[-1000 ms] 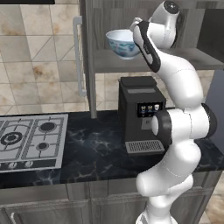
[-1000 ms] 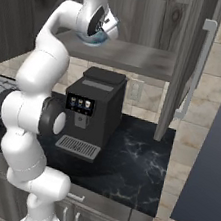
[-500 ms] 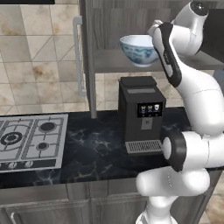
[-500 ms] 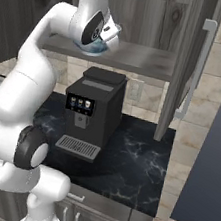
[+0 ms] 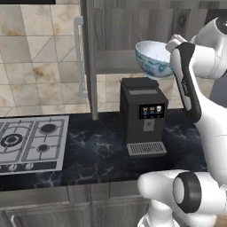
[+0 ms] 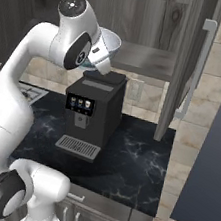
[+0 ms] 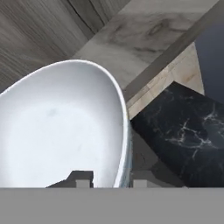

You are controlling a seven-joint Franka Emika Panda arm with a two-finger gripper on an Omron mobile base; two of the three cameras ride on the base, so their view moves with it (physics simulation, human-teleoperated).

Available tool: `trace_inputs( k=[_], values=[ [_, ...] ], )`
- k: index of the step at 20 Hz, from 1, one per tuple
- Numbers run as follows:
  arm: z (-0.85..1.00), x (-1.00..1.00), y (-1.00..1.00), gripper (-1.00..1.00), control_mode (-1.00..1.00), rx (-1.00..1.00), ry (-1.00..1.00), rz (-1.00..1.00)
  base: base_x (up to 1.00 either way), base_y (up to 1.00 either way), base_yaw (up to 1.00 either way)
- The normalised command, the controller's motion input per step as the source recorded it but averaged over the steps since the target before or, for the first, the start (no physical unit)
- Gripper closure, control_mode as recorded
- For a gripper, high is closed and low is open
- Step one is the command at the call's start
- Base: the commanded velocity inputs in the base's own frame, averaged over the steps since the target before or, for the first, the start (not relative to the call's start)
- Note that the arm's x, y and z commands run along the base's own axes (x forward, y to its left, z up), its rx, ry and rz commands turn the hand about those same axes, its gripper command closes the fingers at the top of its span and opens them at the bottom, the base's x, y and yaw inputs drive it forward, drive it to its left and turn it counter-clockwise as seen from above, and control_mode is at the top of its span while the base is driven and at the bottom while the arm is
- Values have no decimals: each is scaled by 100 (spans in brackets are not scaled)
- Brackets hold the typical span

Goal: Pick up the bowls from the cabinet and place each bowl in front of a stool on the dining counter.

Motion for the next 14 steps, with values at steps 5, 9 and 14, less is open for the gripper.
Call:
trace_inputs(
  k=[5, 9, 14],
  values=[
    [-9, -40, 0, 100, 100, 0, 1, 0, -60, 0, 0],
    [0, 0, 0, 100, 100, 0, 0, 0, -100, 0, 0],
    [0, 0, 0, 100, 100, 0, 0, 0, -100, 1, 0]
  ],
)
